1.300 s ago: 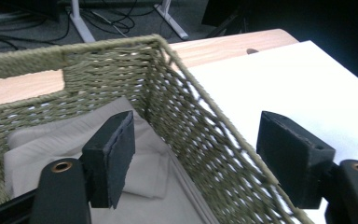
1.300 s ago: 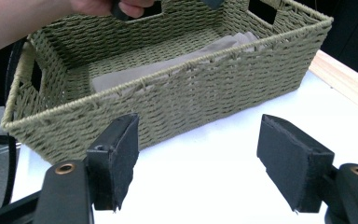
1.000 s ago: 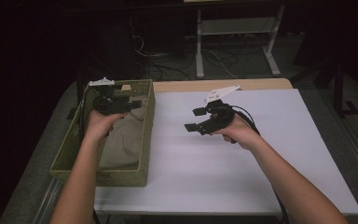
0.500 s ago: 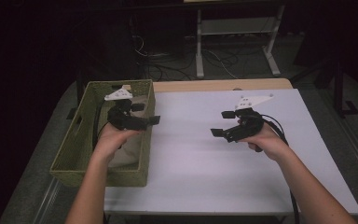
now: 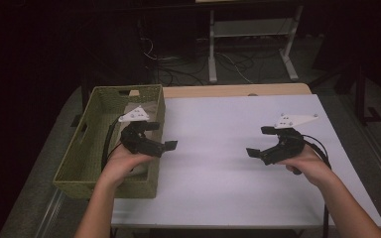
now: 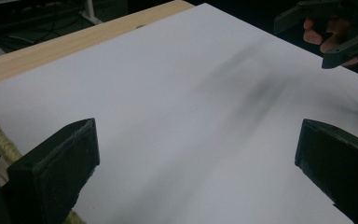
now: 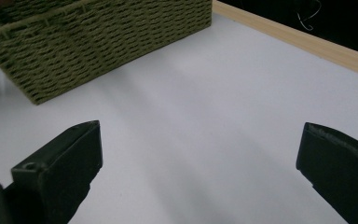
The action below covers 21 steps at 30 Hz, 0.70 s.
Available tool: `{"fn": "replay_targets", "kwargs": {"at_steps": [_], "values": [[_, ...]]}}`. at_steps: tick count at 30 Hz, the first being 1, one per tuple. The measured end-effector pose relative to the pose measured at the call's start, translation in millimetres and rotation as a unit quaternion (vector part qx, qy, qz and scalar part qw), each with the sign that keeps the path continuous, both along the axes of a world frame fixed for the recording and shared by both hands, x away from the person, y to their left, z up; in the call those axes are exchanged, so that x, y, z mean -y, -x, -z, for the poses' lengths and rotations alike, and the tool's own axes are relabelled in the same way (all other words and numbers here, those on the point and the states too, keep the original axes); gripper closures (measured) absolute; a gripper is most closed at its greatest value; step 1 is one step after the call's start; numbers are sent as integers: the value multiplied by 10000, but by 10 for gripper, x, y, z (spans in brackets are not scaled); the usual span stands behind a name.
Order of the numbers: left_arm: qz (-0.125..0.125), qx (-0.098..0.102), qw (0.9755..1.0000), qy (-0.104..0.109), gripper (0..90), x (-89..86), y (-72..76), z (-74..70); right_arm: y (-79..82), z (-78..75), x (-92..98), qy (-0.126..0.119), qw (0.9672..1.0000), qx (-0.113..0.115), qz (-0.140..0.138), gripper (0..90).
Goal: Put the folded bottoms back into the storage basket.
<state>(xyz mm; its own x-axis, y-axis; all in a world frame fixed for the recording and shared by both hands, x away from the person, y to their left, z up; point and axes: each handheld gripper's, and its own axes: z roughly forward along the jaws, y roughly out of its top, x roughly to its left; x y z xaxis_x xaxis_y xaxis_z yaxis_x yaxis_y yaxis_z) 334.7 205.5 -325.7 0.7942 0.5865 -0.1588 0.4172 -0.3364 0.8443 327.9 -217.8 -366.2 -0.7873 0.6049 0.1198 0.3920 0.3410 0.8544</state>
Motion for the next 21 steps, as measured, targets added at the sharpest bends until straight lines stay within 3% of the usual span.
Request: {"fn": "replay_targets", "kwargs": {"at_steps": [8,19,21], "values": [[130,117,9998,97,0,-64,201,28,170,29,197,48,9999,66,92,2],[202,68,9996,160,0,-138,260,93,401,111,460,-98,9997,48,226,2],[213,134,9995,211,1,-151,273,87,431,135,495,-100,9996,43,253,2]]}}
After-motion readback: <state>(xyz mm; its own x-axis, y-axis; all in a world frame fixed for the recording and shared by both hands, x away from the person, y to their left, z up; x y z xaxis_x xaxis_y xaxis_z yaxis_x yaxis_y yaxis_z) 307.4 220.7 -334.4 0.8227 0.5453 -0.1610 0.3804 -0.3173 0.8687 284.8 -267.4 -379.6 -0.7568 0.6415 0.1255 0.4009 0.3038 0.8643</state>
